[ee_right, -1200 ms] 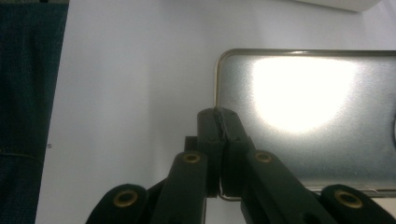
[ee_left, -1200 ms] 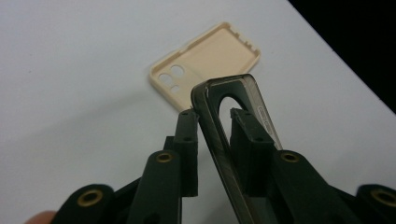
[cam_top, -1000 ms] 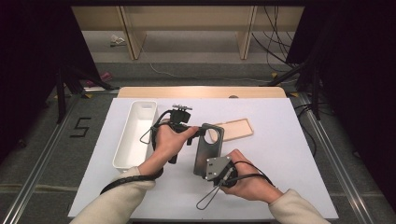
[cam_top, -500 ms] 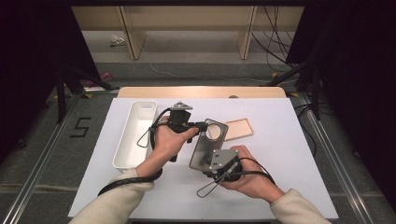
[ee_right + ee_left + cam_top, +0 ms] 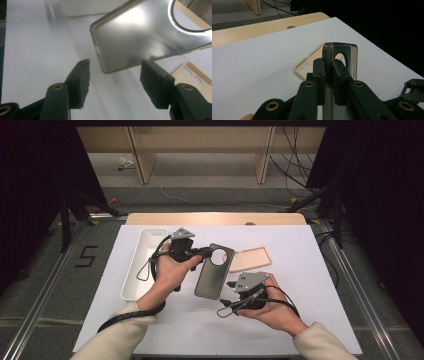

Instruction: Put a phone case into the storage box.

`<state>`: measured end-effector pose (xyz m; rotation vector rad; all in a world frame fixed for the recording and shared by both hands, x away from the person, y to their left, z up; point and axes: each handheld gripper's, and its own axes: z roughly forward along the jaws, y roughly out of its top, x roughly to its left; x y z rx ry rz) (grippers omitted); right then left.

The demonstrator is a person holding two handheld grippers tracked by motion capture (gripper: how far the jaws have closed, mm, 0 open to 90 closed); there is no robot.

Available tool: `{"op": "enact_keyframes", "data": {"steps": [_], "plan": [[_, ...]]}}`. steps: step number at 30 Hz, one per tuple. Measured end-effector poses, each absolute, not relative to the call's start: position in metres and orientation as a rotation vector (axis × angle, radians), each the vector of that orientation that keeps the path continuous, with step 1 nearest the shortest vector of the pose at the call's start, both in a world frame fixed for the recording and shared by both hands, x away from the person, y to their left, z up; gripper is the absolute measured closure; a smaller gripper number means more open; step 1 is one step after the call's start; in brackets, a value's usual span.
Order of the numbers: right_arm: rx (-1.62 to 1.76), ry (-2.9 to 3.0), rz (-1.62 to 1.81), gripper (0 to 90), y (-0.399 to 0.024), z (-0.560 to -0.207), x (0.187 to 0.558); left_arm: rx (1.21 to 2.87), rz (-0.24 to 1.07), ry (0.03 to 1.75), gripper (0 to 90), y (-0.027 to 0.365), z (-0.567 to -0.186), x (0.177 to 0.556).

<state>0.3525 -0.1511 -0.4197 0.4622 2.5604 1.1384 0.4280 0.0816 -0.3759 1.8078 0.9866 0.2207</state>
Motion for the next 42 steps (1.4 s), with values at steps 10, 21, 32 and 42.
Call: {"op": "enact_keyframes", "data": {"steps": [10, 21, 32, 42], "plan": [[0.589, 2.488, 1.214, 35.7, -0.166, -0.417, 0.359, 1.781, 0.236, 0.991, 82.0, 0.092, -0.373, 0.427], [0.711, 2.416, 1.295, 32.6, -0.180, -0.417, 0.366, 1.753, 0.267, 0.974, 82.0, 0.110, -0.367, 0.425], [0.787, 2.381, 1.330, 29.2, -0.191, -0.420, 0.370, 1.712, 0.288, 0.966, 82.1, 0.131, -0.354, 0.424], [0.827, 2.358, 1.339, 28.3, -0.198, -0.421, 0.373, 1.684, 0.301, 0.962, 82.1, 0.146, -0.347, 0.426]]}}
